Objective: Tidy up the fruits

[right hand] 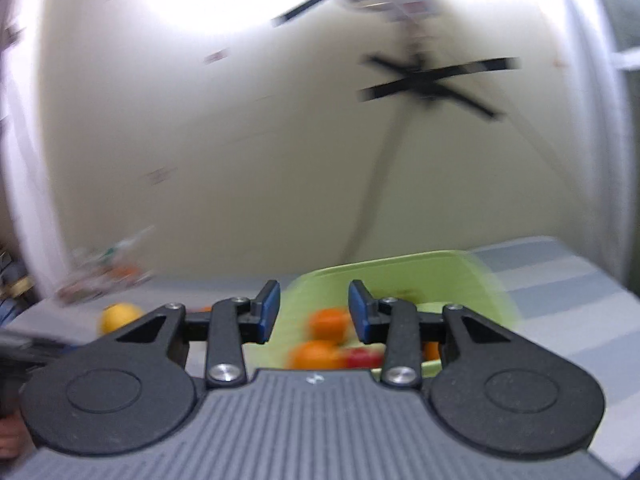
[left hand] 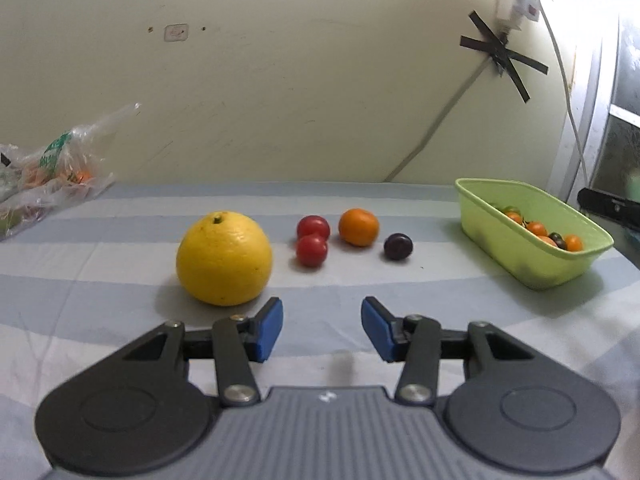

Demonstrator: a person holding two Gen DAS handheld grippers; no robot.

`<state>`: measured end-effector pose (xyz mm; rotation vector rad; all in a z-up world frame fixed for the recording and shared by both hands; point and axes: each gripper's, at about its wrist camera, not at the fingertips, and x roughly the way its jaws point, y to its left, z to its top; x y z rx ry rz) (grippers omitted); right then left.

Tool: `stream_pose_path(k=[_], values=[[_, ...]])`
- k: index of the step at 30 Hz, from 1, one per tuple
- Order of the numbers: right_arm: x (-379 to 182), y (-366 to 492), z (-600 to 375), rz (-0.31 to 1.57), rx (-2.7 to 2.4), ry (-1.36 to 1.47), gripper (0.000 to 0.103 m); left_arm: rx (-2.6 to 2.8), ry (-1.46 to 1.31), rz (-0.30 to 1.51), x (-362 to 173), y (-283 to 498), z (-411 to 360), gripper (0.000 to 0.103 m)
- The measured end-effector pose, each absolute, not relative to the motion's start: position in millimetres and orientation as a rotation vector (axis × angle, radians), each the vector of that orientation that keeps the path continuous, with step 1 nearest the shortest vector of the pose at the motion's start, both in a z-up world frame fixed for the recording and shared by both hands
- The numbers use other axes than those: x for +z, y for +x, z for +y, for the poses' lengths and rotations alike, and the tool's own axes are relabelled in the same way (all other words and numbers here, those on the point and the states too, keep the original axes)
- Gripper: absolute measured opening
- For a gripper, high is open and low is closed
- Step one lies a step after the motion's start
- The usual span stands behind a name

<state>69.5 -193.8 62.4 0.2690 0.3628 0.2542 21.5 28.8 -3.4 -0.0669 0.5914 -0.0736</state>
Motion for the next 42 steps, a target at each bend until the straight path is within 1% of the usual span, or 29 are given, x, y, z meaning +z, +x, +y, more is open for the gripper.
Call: stream_pose_path(k=[4,10,11,12,14,19,21,25,29,31,32,36,39,42], values=[[69,88,-141,0.45,0.379,0.185,0.04,-0.093,-0.111,0.604,-9,28,32,0.043],[56,151,-72,0.554,0.403,0.058,0.043,-0.121,-0.175,0.538,-6,19,41,0.043],[52,163,-63,0.574,0.403,0.05,0.045,-0.129,-0.169,0.527,-5,17,40,0.043],[47,176,-57,0.598,0.399,0.042,0.053,-0.136,-0.163,0.52,-5,16,39,0.043],[35,194,-49,0.646,0.373,0.032,0.059,-0.152,-0.147,0.503,-4,13,36,0.043],[21,219,-48,0.743,0.362,0.085,0.057,-0.182,-0.145,0.483,-3,11,35,0.045],[21,218,-51,0.748,0.394,0.109,0.039,-0.184,-0.158,0.487,-2,12,37,0.045],[27,198,-50,0.734,0.395,0.048,0.039,-0.182,-0.174,0.493,-3,13,40,0.045],[36,165,-57,0.683,0.407,0.007,0.039,-0.191,-0.174,0.491,-2,12,40,0.046],[39,147,-55,0.66,0.44,-0.013,0.039,-0.207,-0.189,0.488,-2,11,42,0.05],[41,135,-54,0.637,0.448,-0.04,0.039,-0.216,-0.204,0.485,-1,11,44,0.053],[42,95,-50,0.563,0.503,-0.148,0.039,-0.293,-0.323,0.484,1,11,55,0.057],[41,79,-45,0.541,0.541,-0.211,0.039,-0.355,-0.366,0.501,2,12,54,0.058],[41,76,-36,0.538,0.6,-0.252,0.039,-0.388,-0.305,0.504,5,9,39,0.059]])
